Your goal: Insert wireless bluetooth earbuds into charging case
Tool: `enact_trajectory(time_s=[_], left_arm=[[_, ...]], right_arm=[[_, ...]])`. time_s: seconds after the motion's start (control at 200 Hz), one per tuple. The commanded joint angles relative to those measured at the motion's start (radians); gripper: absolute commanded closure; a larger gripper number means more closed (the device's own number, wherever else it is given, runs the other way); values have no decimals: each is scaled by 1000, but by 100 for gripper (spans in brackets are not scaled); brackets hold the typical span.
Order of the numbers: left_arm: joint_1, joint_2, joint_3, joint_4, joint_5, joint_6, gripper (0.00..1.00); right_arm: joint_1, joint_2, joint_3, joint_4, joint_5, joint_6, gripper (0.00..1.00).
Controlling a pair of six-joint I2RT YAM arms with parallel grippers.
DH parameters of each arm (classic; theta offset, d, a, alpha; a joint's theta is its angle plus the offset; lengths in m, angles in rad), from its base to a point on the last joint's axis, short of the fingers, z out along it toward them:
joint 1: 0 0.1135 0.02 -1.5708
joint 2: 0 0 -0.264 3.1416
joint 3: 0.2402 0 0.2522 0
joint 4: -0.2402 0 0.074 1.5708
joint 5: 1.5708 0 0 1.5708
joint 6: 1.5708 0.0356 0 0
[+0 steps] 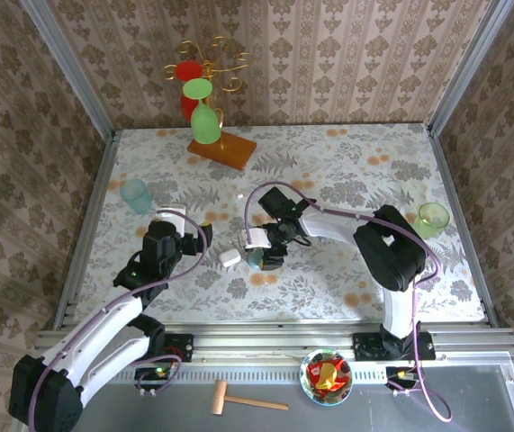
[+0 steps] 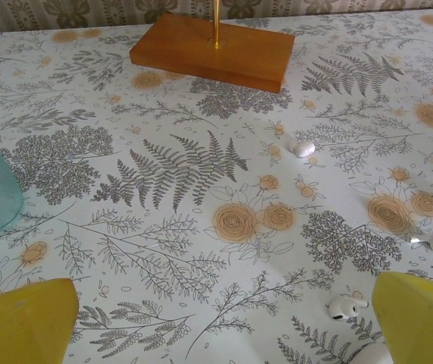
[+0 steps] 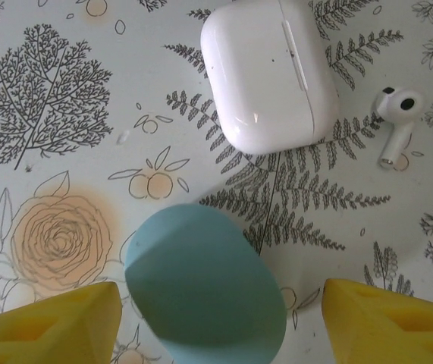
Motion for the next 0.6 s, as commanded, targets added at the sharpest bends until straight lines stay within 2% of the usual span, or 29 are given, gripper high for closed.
enact_trajectory(time_s=[0.0, 0.36, 0.595], left_arm=[[9, -13, -10, -25, 1, -10, 0], [12, 3, -14, 3, 9, -7, 0], [13, 8, -18, 6, 18, -9, 0]], right_arm=[[12, 28, 28, -45, 10, -10, 30], [11, 49, 16, -43, 15, 19, 40], [8, 43, -2, -33, 17, 26, 40]])
